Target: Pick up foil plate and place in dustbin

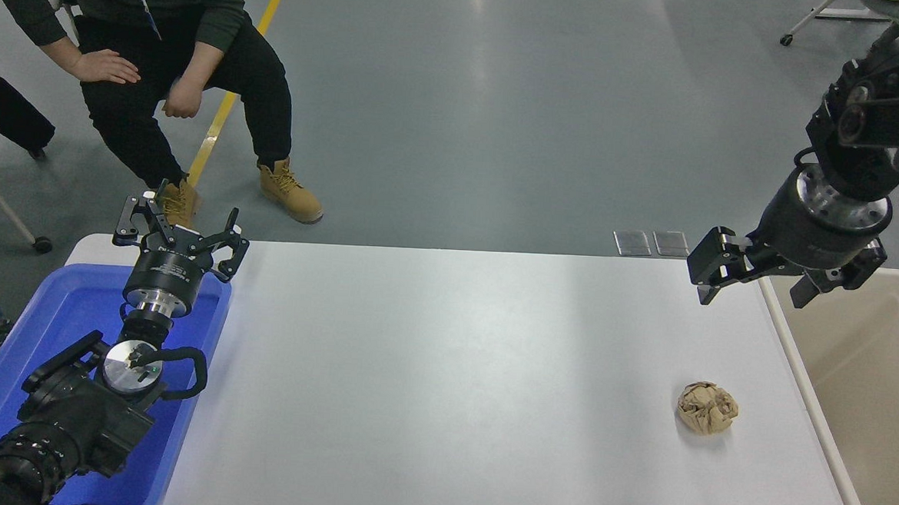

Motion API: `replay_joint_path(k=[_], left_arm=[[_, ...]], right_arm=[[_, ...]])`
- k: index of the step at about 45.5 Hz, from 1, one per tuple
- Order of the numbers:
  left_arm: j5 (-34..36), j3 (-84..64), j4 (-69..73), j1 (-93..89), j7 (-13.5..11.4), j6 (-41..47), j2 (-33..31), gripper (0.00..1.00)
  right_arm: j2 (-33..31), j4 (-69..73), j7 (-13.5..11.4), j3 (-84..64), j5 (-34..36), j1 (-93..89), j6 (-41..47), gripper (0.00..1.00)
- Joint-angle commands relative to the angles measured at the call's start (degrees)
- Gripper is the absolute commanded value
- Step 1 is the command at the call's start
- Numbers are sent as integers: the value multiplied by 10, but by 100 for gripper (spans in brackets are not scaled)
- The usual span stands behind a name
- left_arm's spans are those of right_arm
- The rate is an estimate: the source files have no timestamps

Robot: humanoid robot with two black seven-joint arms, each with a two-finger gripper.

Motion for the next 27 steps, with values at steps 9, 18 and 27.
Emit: replay_joint_path(k=[9,18,27], left_arm=[[0,0,0,0,0,0,0,99],[0,0,0,0,0,0,0,99],[0,0,-1,0,0,0,0,99]], right_arm=[[0,6,-4,14,8,4,6,100],[0,5,-4,18,8,4,6,100],[1,5,-4,23,12,4,6,100]])
